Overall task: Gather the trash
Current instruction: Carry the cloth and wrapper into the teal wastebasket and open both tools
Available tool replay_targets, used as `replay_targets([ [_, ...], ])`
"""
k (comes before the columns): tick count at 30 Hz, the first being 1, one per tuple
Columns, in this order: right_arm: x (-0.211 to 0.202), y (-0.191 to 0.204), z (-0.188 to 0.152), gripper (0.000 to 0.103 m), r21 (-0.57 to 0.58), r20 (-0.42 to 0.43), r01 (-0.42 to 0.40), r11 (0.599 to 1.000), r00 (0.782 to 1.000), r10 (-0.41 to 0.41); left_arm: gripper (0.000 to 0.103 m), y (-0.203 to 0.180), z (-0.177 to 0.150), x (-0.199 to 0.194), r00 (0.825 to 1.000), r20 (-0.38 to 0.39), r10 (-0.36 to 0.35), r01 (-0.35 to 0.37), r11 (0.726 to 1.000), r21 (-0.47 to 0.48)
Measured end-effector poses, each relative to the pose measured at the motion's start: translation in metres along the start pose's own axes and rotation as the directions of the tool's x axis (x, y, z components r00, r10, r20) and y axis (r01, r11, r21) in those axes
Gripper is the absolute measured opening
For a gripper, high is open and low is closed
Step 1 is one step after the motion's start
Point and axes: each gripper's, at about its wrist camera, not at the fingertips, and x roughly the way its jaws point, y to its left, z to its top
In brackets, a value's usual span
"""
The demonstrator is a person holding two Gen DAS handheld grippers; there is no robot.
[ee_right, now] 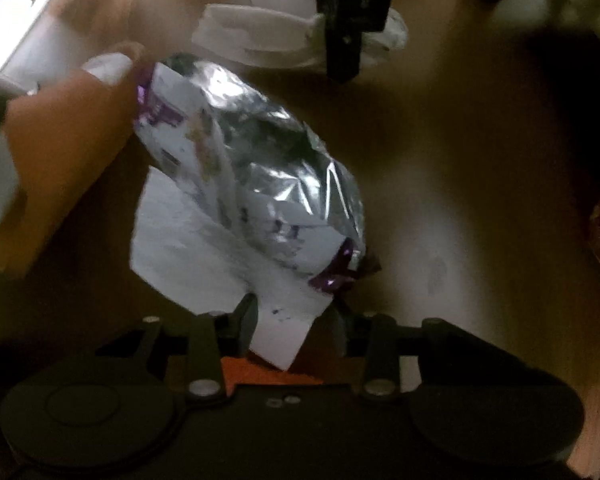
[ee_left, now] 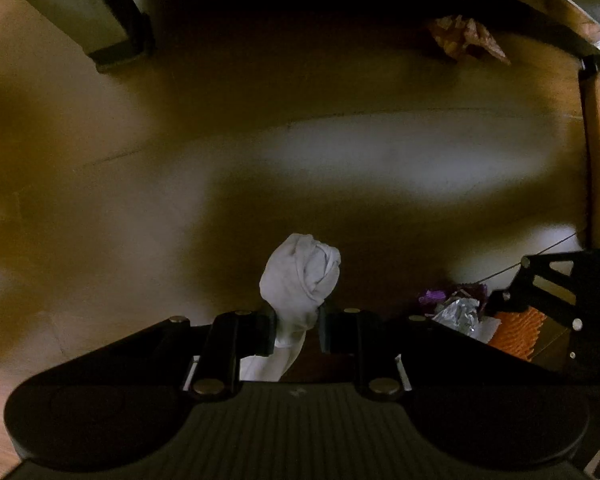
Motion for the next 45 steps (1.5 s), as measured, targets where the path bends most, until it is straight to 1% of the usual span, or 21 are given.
replay_targets([
  [1, -0.001, 0.001, 0.000, 0.038, -0.009, 0.026, -0.009, 1.000, 1.000, 0.009, 0.019, 0.000, -0.001, 0.001, 1.000, -0.003, -0.002, 0.002, 1.000, 0.000],
  [2, -0.001, 0.002, 0.001, 0.039, -0.013, 0.030, -0.006, 1.000, 1.000, 0.007, 0.019, 0.000, 0.002, 0.003, 1.000, -0.006, -0.004, 0.004, 1.000, -0.002],
  [4, -0.001, 0.008, 0.002, 0.033, -0.024, 0.038, 0.030, 0.999, 0.999, -0.029, 0.019, 0.000, 0.002, 0.004, 1.000, -0.011, -0.005, 0.005, 1.000, -0.003],
  [6, 0.000, 0.015, 0.003, 0.006, -0.030, 0.037, 0.089, 0.996, 0.995, -0.088, 0.019, 0.000, 0.002, 0.004, 1.000, -0.011, -0.003, 0.003, 1.000, -0.003],
  [7, 0.002, 0.020, 0.004, 0.000, -0.029, 0.026, 0.115, 0.993, 0.993, -0.115, 0.019, 0.000, 0.003, 0.004, 1.000, -0.009, -0.003, 0.003, 1.000, -0.004],
  [12, 0.001, 0.027, -0.002, 0.000, -0.007, 0.025, 0.164, 0.986, 0.986, -0.164, 0.019, -0.001, 0.002, -0.001, 1.000, -0.001, 0.002, -0.002, 1.000, 0.005],
  [16, -0.029, 0.017, -0.015, 0.000, 0.095, 0.058, 0.146, 0.985, 0.987, -0.152, 0.019, -0.007, 0.000, -0.008, 1.000, 0.012, 0.006, -0.006, 1.000, 0.023],
  [17, -0.038, 0.015, -0.019, 0.000, 0.107, 0.065, 0.137, 0.985, 0.987, -0.145, 0.019, -0.008, -0.003, -0.009, 1.000, 0.017, 0.005, -0.005, 1.000, 0.030],
  [19, -0.052, 0.015, -0.021, 0.000, 0.103, 0.071, 0.153, 0.983, 0.984, -0.161, 0.019, -0.012, -0.005, -0.017, 0.999, 0.032, 0.002, -0.004, 0.999, 0.051],
  [22, -0.077, 0.014, -0.023, 0.000, 0.103, 0.077, 0.193, 0.976, 0.977, -0.201, 0.019, -0.019, -0.009, -0.040, 0.998, 0.063, -0.007, 0.002, 0.996, 0.092],
  [24, -0.096, 0.006, -0.017, 0.000, 0.117, 0.087, 0.220, 0.969, 0.969, -0.230, 0.019, -0.021, -0.013, -0.059, 0.996, 0.086, -0.010, 0.000, 0.993, 0.115],
  [27, -0.127, 0.002, -0.016, 0.000, 0.149, 0.106, 0.272, 0.951, 0.951, -0.289, 0.019, -0.018, -0.021, -0.092, 0.992, 0.122, -0.019, 0.005, 0.993, 0.115],
  [28, -0.137, 0.003, -0.016, 0.000, 0.162, 0.115, 0.294, 0.942, 0.943, -0.314, 0.019, -0.013, -0.023, -0.104, 0.990, 0.139, -0.023, 0.008, 0.994, 0.113],
  [31, -0.172, 0.002, -0.017, 0.000, 0.213, 0.137, 0.352, 0.911, 0.913, -0.385, 0.019, -0.009, -0.030, -0.145, 0.980, 0.191, -0.065, 0.047, 0.994, 0.096],
  [35, -0.220, 0.003, -0.023, 0.000, 0.310, 0.173, 0.413, 0.856, 0.861, -0.478, 0.019, -0.021, -0.044, -0.198, 0.960, 0.275, -0.059, 0.031, 0.994, 0.106],
  [37, -0.245, 0.006, -0.024, 0.000, 0.366, 0.190, 0.436, 0.822, 0.830, -0.525, 0.019, -0.028, -0.052, -0.228, 0.945, 0.324, -0.051, 0.015, 0.994, 0.112],
  [38, -0.259, 0.006, -0.025, 0.000, 0.398, 0.198, 0.437, 0.807, 0.818, -0.540, 0.019, -0.035, -0.054, -0.239, 0.938, 0.343, -0.048, 0.011, 0.994, 0.110],
  [40, -0.286, 0.011, -0.025, 0.000, 0.456, 0.216, 0.441, 0.773, 0.788, -0.577, 0.019, -0.046, -0.063, -0.267, 0.921, 0.389, -0.029, -0.016, 0.994, 0.112],
  [42, -0.313, 0.017, -0.024, 0.000, 0.491, 0.237, 0.449, 0.746, 0.756, -0.611, 0.019, -0.051, -0.072, -0.299, 0.899, 0.437, -0.034, -0.010, 0.995, 0.098],
  [44, -0.343, 0.025, -0.025, 0.000, 0.520, 0.262, 0.461, 0.719, 0.716, -0.647, 0.019, -0.056, -0.081, -0.329, 0.870, 0.491, -0.040, 0.006, 0.997, 0.072],
  [45, -0.357, 0.029, -0.026, 0.000, 0.533, 0.276, 0.465, 0.707, 0.695, -0.664, 0.019, -0.059, -0.087, -0.346, 0.852, 0.522, -0.042, 0.010, 0.998, 0.064],
])
